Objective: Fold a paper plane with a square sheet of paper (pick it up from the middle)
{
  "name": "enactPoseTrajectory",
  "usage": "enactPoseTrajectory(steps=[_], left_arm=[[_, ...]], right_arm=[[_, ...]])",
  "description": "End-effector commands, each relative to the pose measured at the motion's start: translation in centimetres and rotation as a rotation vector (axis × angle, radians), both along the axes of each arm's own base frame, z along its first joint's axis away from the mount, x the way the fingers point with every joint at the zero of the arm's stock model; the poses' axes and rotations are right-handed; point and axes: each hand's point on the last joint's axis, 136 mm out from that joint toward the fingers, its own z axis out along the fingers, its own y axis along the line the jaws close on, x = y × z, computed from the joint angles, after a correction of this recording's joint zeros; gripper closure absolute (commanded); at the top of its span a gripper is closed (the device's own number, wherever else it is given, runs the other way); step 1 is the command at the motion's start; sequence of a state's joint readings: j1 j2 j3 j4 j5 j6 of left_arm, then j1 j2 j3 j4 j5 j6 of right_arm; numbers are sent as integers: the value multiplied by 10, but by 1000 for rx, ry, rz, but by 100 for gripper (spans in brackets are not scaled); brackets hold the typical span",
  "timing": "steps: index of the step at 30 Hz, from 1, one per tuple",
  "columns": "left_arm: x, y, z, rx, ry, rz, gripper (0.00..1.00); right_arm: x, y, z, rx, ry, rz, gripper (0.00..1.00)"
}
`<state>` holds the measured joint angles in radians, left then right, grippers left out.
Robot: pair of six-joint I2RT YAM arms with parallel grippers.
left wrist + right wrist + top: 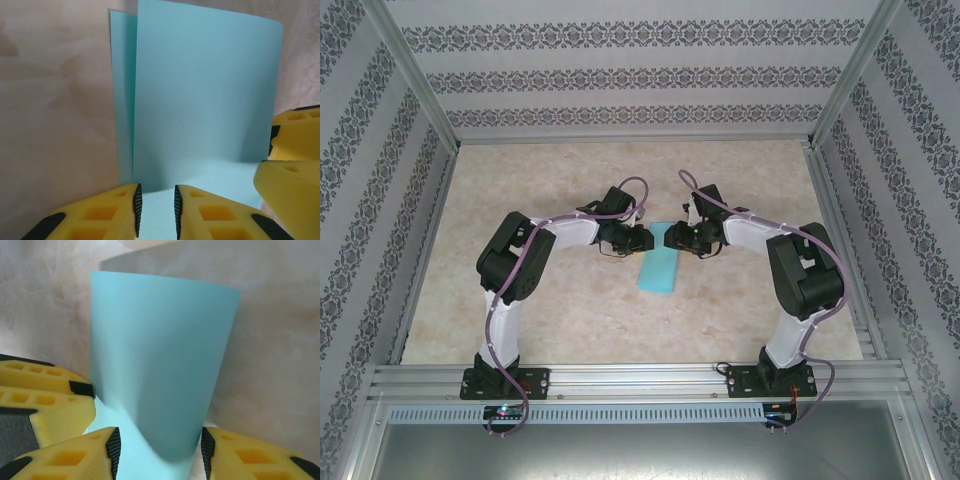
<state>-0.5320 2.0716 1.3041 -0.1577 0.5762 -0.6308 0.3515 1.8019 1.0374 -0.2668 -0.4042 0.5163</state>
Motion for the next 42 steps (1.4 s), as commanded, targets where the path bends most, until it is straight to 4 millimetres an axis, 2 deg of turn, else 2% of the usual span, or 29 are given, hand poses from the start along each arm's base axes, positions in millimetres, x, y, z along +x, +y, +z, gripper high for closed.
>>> enactPoseTrajectory(steps=[1,9,15,24,33,42], left_arm=[[-4,-10,-2,-7,-3,-40,72],[-3,-12,11,-30,-20,-41,72],[-1,-12,32,-40,-55,-46,71],[8,2,57,-9,-107,-37,71],[11,6,59,-8,-105,-30,71],[12,7,49,1,-89,-23,71]], right_arm=[[1,0,-6,-44,14,10,52],[-4,-5,-15,-80,46,12,64],[-6,-8,-13,-51,43,5,69],[-10,-14,-10,20,29,-11,73],[-9,-18,-11,78,32,-50,76],[-9,-21,-12,92,29,-77,77]])
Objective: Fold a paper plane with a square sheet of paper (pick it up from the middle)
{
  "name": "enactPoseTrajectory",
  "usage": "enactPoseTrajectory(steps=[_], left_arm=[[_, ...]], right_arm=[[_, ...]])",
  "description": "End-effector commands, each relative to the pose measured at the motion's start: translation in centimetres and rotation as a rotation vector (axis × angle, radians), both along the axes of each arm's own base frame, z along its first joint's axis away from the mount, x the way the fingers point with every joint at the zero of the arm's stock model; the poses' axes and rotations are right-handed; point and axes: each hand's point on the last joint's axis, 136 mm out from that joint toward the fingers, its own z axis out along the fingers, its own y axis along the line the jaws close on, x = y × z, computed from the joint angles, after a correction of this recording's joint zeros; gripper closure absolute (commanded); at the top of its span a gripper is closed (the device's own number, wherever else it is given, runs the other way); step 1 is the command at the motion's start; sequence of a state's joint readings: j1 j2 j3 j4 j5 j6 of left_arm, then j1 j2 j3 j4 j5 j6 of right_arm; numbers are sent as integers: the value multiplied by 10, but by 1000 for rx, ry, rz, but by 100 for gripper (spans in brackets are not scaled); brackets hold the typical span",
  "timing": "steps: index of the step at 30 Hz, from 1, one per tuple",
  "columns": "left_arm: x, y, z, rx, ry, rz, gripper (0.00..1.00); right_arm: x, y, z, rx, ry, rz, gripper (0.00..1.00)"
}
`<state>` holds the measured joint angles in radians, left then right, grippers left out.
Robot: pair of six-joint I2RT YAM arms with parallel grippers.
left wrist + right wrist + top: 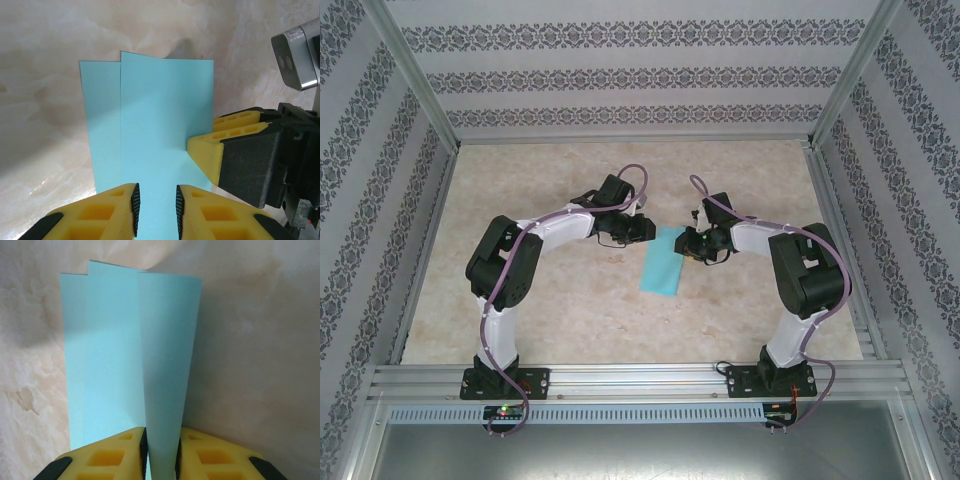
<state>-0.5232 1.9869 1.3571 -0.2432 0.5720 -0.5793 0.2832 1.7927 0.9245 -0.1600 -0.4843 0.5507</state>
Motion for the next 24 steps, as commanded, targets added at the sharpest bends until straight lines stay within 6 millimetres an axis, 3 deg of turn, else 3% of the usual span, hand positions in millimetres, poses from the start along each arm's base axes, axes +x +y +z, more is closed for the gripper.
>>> enactPoseTrajectory(steps=[1,6,10,15,24], left_arm=[[5,6,2,15,-7,8,71],[4,7,1,17,-3,9,71],[2,12,2,25,-4,15,71],[-1,33,12,35,-22,50,71],[-14,70,25,24,-28,107,70]], right_arm=[[-1,-4,4,16,-11,-18,77],[0,0,9,53,-28,-9,76],[6,13,24,121,-73,24,76],[9,29,45,195,-93,51,74],[11,60,58,357,-60,69,74]])
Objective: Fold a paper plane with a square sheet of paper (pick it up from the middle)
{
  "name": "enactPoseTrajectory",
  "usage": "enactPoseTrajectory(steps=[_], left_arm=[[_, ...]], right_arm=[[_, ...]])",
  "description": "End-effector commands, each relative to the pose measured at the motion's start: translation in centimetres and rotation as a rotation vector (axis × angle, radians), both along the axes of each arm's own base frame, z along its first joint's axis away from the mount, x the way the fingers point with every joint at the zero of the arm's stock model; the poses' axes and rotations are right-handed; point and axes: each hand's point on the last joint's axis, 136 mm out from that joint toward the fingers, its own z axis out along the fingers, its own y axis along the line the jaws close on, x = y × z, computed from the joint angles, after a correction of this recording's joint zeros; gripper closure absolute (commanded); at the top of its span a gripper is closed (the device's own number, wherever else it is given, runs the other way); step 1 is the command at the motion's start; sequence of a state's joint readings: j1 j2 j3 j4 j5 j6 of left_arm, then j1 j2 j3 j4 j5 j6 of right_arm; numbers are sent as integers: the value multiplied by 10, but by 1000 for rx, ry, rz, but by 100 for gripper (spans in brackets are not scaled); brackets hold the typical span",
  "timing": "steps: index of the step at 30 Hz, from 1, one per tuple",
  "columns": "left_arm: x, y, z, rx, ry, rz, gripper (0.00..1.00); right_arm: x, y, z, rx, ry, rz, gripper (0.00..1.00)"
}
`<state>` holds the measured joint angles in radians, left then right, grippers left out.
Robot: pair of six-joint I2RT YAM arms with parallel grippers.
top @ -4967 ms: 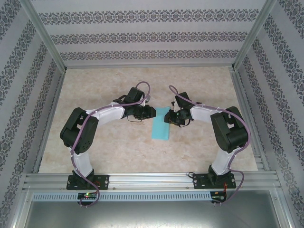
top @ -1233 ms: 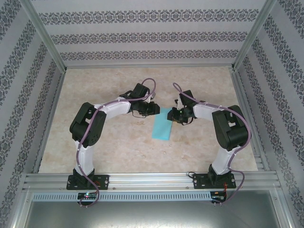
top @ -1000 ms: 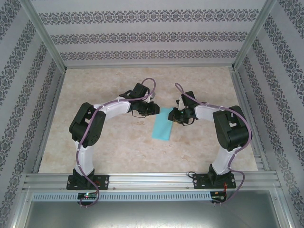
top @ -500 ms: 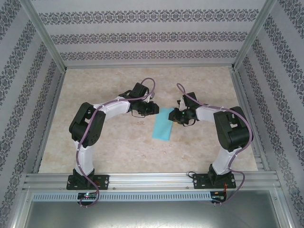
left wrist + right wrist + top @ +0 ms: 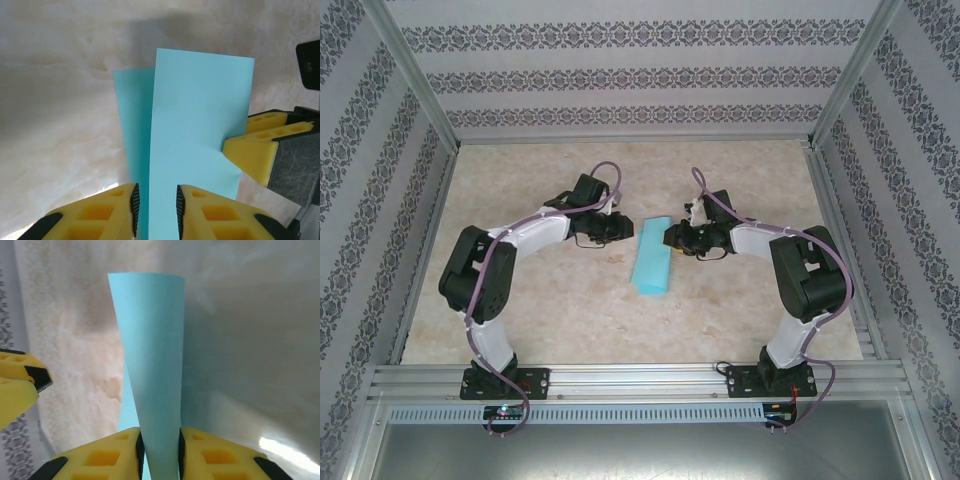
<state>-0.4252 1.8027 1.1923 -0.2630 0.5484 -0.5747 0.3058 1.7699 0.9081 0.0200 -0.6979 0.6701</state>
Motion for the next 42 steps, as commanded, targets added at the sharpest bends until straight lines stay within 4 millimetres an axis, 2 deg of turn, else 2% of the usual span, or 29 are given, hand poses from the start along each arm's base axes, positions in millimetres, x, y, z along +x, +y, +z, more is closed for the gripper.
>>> enactPoseTrajectory(steps=[1,10,16,25,42], left_arm=[[-7,11,8,3,-16,0,70],[-9,3,-1,-39,7,-12,70],[-6,1,-8,-41,16,-14,70],[-5,1,-14,-32,24,-12,70],[-8,3,-21,-29,35,-4,70]], right_arm=[[7,19,17,101,-11,23,74],[-3,8,-12,-161,3,121,73],[-3,1,-21,-264,-5,159,72],[-6,3,-32,-347,-2,201,71],[-9,5,-39,-473,-17,248,66]])
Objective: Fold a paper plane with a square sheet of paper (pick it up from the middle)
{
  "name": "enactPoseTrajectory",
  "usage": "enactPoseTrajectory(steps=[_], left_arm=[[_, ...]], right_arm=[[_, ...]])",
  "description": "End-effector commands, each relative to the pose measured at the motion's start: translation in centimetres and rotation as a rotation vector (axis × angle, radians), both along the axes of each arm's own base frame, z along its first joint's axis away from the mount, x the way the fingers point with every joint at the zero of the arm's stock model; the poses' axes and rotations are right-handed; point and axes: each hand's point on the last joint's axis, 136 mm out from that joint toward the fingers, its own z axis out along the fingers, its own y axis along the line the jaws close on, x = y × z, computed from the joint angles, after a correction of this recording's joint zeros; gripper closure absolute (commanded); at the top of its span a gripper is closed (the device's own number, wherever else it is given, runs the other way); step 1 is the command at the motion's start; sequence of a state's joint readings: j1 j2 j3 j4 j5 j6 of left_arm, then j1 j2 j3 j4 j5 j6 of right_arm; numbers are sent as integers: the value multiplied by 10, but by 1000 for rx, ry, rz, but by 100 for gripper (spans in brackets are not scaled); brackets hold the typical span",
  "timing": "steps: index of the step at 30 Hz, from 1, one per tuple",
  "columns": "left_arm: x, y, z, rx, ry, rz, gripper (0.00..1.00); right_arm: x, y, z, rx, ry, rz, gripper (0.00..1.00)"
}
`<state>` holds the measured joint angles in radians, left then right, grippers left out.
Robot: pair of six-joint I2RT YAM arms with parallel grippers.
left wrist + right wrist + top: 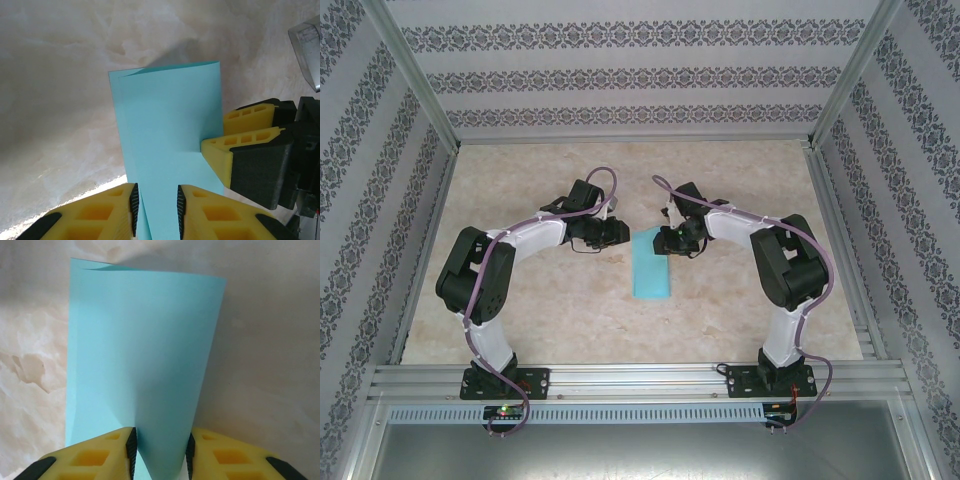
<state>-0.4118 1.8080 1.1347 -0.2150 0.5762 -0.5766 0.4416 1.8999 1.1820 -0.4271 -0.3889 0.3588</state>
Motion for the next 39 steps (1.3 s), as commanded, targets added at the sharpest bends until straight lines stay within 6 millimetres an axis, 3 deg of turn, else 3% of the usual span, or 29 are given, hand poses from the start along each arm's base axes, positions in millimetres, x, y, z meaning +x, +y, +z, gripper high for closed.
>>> enactPoseTrajectory(steps=[1,39], left_arm=[[-2,-2,-6,-14,12,-2,70],[-10,-5,-14,-20,31,-10,70]], right_arm=[[0,-1,-6,-55,-2,24,65],[6,8,-9,-104,-15,-64,58]])
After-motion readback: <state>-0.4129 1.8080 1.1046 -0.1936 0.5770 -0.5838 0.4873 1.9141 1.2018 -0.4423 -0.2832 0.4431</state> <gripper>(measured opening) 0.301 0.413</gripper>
